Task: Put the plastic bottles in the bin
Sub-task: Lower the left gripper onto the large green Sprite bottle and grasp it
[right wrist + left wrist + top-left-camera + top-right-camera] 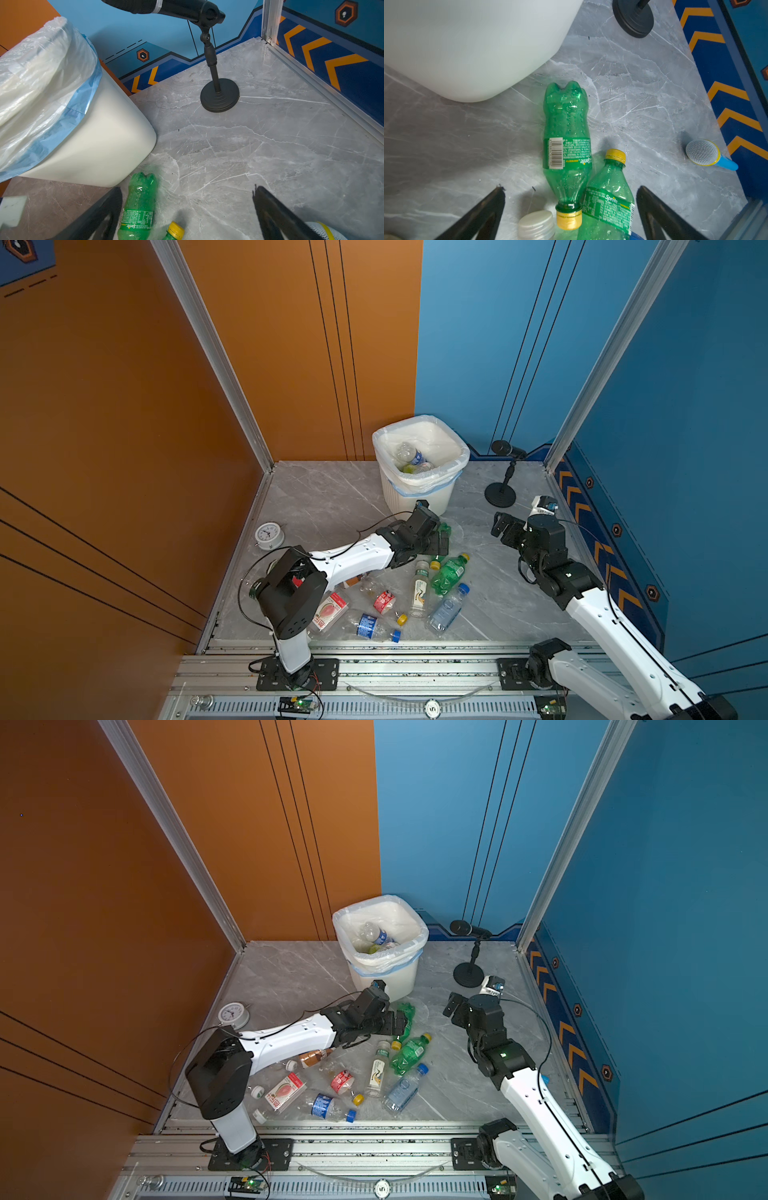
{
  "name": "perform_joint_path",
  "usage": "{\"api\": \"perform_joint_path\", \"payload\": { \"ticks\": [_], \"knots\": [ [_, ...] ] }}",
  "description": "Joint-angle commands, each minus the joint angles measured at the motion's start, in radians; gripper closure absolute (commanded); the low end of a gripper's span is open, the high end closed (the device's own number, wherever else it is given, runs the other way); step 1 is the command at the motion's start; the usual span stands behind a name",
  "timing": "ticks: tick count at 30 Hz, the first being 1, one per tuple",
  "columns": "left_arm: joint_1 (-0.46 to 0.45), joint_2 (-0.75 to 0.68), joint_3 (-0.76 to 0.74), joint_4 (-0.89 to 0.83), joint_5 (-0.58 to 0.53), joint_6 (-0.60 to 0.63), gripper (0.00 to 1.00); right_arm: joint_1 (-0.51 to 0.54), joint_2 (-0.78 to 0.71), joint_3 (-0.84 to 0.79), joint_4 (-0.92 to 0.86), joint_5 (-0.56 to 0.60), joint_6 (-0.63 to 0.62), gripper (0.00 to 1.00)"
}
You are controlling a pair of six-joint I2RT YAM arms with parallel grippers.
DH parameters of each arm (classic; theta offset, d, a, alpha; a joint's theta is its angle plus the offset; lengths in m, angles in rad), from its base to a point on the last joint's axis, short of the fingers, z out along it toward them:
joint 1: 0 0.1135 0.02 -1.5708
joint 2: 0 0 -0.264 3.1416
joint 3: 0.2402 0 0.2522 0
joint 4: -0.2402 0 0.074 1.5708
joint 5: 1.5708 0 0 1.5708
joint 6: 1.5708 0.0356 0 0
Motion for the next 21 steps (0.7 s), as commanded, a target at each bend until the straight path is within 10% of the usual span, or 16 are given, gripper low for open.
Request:
{"api": "perform_joint_path", "payload": {
  "ticks": [1, 21],
  "knots": [
    [-0.020, 0.057, 0.065, -0.072, 0.009, -0.004, 0.00, -0.013, -0.023, -0.020, -0.027, -0.021, 0.010, 0.00],
    [0.009, 0.321, 0.289, -0.117, 0.110, -0.045, 0.24, -0.068, -0.043, -0.052, -0.016, -0.060, 0.013, 0.00]
  ]
}}
